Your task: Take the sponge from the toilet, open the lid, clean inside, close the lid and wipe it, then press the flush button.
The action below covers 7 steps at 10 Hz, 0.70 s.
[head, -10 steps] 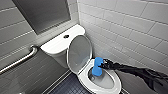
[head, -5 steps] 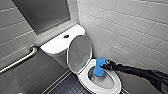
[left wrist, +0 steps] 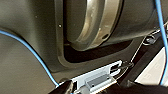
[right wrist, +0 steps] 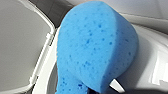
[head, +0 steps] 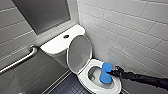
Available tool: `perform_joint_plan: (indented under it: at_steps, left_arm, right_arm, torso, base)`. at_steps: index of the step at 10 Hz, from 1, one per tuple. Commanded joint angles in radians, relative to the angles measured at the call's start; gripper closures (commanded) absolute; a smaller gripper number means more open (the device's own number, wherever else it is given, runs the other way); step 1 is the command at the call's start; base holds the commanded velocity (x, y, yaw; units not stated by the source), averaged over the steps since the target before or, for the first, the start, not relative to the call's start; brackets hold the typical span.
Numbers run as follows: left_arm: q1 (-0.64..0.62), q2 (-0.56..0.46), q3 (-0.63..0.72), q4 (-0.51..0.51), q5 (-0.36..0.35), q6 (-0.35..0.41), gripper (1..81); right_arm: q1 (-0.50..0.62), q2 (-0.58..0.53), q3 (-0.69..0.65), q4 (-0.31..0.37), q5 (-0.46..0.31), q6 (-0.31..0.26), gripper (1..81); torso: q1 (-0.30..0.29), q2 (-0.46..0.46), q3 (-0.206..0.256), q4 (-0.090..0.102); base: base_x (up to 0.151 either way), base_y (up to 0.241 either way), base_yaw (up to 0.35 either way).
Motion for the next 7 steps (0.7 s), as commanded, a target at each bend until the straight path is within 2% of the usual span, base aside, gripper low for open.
perform_joint_plan:
  at_steps: [1, 7]
  left_arm:
    - [0.045, 0.005, 0.016, 0.000, 0.097, 0.010, 1.0]
    - [0.045, 0.018, 0.015, 0.017, 0.097, 0.019, 1.0]
  right_arm:
    - [0.022, -0.101, 0.127, 0.043, 0.033, 0.001, 81.1]
    - [-0.046, -0.323, 0.402, 0.043, 0.141, 0.000, 81.1]
  torso:
    - [0.000, 0.000, 0.000, 0.000]
    - [0.000, 0.000, 0.000, 0.000]
  base:
    - [0.000, 0.000, 0.000]
    - [0.000, 0.000, 0.000]
